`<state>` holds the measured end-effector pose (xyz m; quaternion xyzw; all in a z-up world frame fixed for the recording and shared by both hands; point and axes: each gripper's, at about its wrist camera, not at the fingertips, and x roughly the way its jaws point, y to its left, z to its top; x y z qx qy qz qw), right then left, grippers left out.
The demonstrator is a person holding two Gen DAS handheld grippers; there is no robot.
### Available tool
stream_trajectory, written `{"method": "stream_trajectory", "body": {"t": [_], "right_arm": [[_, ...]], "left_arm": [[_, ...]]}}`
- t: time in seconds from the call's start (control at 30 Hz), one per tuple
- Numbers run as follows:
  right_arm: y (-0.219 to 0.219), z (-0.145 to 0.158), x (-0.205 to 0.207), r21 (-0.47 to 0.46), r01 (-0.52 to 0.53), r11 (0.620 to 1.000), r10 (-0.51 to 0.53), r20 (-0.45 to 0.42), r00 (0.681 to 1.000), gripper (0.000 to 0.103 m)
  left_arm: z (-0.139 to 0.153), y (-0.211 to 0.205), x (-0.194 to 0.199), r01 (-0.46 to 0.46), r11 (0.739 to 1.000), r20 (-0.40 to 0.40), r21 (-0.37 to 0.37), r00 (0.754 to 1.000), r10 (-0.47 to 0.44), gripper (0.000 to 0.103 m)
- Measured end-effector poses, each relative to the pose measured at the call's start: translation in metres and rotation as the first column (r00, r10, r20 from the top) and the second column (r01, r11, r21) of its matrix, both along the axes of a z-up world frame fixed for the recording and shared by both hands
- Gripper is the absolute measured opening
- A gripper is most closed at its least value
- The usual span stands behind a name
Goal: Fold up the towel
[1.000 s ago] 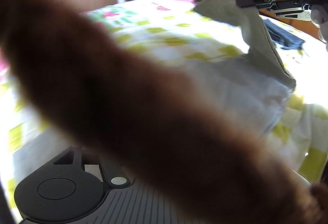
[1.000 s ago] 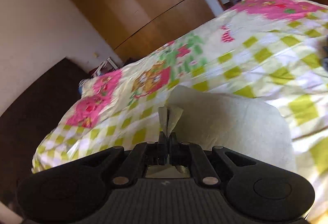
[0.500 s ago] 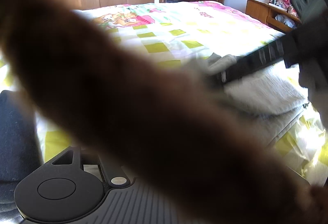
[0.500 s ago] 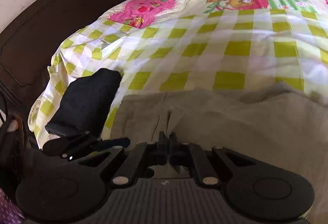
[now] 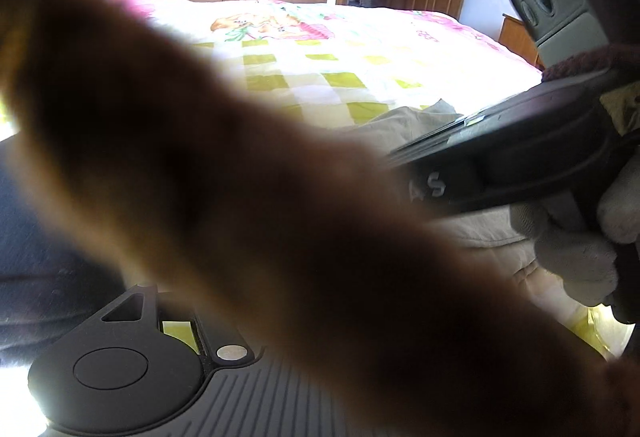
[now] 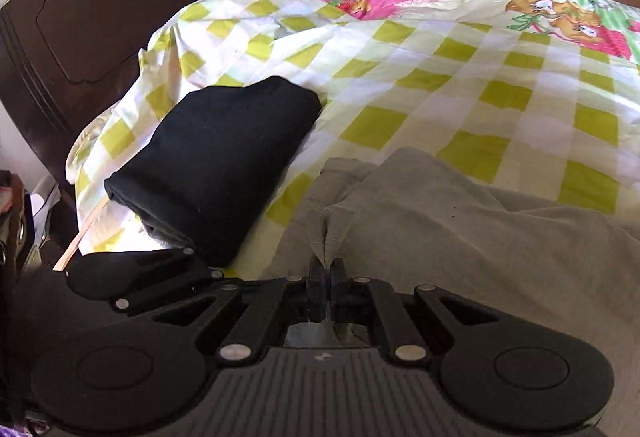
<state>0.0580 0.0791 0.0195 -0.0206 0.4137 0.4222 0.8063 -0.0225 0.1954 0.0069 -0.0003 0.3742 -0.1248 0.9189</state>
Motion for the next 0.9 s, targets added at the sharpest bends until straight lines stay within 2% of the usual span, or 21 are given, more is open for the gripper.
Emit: {"method": "stream_trajectory", "body": {"t": [0.2, 0.37, 0.43, 0.5, 0.6, 0.77, 0.9], "right_arm": [[0.006, 0.009, -0.013, -0.016, -0.063, 0.998, 0.064, 0.093, 0.994, 0.021], [0.016, -0.01, -0.017, -0.069, -0.167, 0.984, 0.169, 0.038, 0.985, 0.021], [0.018, -0.019, -0.016, -0.085, -0.19, 0.978, 0.19, -0.007, 0.982, 0.026], [0.014, -0.02, -0.015, -0.075, -0.204, 0.976, 0.202, -0.038, 0.979, 0.027], [-0.002, -0.008, -0.012, -0.025, -0.208, 0.978, 0.207, -0.041, 0.978, 0.027], [-0.052, 0.02, 0.0, 0.033, -0.159, 0.987, 0.159, 0.004, 0.987, 0.027], [-0.109, 0.03, 0.033, -0.01, 0.017, 1.0, -0.016, 0.04, 0.999, 0.027]], "left_arm": [[-0.003, 0.006, -0.005, -0.023, 0.999, -0.004, -0.03, 1.0, 0.023, 0.066], [-0.003, 0.009, -0.016, -0.024, 1.0, -0.02, -0.007, 1.0, 0.024, 0.066], [-0.001, 0.011, -0.022, -0.03, 1.0, -0.024, 0.005, 0.999, 0.03, 0.066], [0.006, 0.012, -0.026, -0.034, 0.999, -0.018, 0.014, 0.999, 0.034, 0.066], [0.02, 0.012, -0.029, -0.041, 0.999, 0.016, 0.027, 0.999, 0.04, 0.066], [0.047, 0.006, -0.015, -0.048, 0.999, 0.123, 0.0, 0.991, 0.048, 0.069], [0.044, -0.012, 0.015, -0.024, 0.999, 0.157, -0.039, 0.987, 0.03, 0.073]]}}
